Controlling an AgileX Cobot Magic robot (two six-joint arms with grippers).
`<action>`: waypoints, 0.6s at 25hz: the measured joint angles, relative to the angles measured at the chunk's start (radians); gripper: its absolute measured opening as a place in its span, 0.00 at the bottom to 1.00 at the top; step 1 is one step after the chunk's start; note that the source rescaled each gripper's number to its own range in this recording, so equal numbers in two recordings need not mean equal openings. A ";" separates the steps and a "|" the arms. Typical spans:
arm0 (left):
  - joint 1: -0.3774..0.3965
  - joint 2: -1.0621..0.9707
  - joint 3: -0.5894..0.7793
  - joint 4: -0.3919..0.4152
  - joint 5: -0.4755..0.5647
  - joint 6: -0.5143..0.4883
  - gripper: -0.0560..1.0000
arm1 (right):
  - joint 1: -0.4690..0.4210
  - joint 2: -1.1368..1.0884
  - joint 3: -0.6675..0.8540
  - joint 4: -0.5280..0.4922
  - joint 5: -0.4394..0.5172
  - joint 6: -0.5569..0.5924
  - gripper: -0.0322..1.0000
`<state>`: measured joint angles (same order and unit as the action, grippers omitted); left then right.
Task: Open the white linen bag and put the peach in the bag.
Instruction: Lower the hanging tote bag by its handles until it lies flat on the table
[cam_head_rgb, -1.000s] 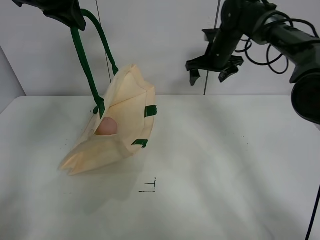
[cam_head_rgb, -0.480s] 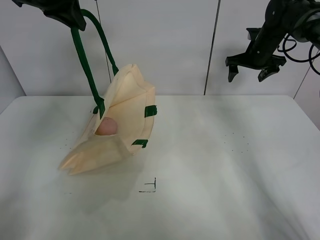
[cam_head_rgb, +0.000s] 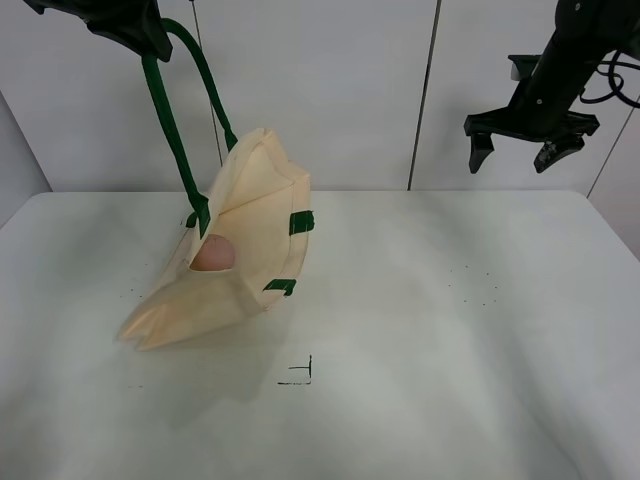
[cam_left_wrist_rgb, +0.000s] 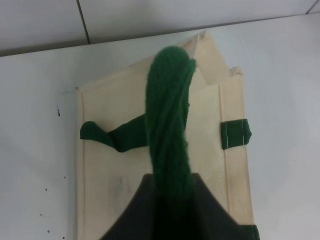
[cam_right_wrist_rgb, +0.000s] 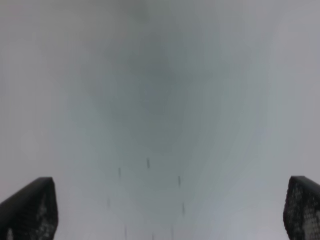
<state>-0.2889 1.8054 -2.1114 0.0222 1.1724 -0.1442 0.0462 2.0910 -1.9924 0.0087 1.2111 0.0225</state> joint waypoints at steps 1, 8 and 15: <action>0.000 0.000 0.000 0.000 0.000 0.000 0.05 | 0.000 -0.044 0.065 0.000 0.000 0.000 1.00; 0.000 0.000 0.000 0.000 0.000 0.000 0.05 | 0.000 -0.396 0.532 0.000 -0.001 0.000 1.00; 0.000 0.000 0.000 0.000 0.000 0.000 0.05 | 0.000 -0.821 0.954 0.000 0.001 0.000 1.00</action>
<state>-0.2889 1.8054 -2.1114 0.0222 1.1724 -0.1442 0.0462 1.2695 -1.0385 0.0087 1.2124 0.0225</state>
